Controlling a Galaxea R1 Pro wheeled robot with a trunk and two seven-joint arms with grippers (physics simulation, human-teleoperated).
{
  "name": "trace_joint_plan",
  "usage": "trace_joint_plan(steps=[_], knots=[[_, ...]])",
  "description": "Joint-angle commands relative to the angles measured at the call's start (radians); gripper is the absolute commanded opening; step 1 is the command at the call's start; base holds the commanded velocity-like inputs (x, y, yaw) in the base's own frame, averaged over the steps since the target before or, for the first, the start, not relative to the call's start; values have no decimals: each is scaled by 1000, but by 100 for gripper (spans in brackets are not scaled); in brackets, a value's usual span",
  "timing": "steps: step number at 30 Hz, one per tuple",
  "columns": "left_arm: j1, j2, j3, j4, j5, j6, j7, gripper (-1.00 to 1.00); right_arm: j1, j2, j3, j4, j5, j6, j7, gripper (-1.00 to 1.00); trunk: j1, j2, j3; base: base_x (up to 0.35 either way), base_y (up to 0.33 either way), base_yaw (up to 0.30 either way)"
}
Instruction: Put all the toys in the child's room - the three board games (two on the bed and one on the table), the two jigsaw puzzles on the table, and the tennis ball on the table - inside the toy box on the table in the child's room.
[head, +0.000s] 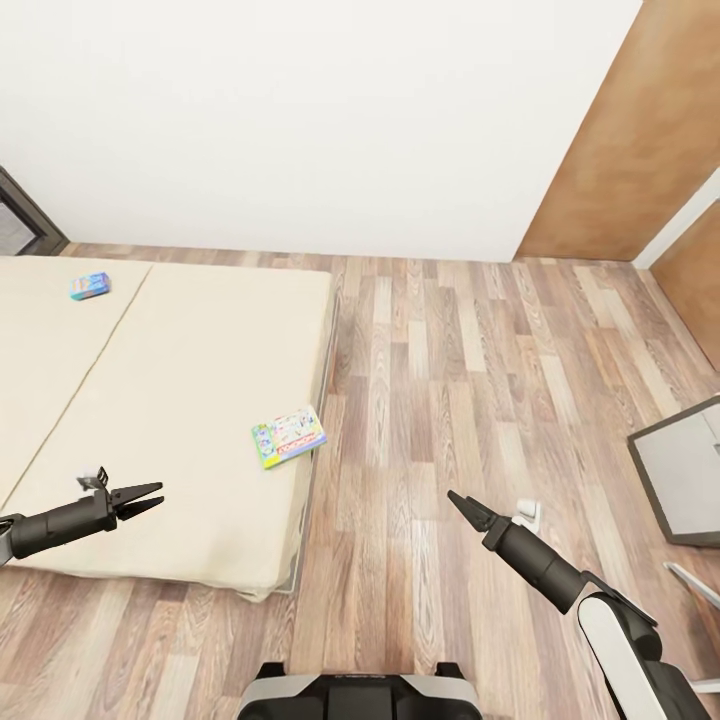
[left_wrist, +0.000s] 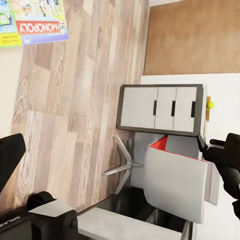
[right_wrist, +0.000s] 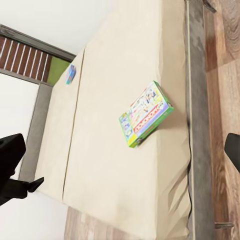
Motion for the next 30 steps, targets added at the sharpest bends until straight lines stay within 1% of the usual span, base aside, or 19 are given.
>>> trace_joint_plan(steps=[1,30], knots=[[-1,0,6,0,-7,11,-4,100,0,0,-1,0,-8,9,0,100,1,-1,0,0,0,0],[-1,0,6,0,-7,11,-4,100,0,1,0,-1,-8,9,-2,100,1,-1,49,0,0,0]])
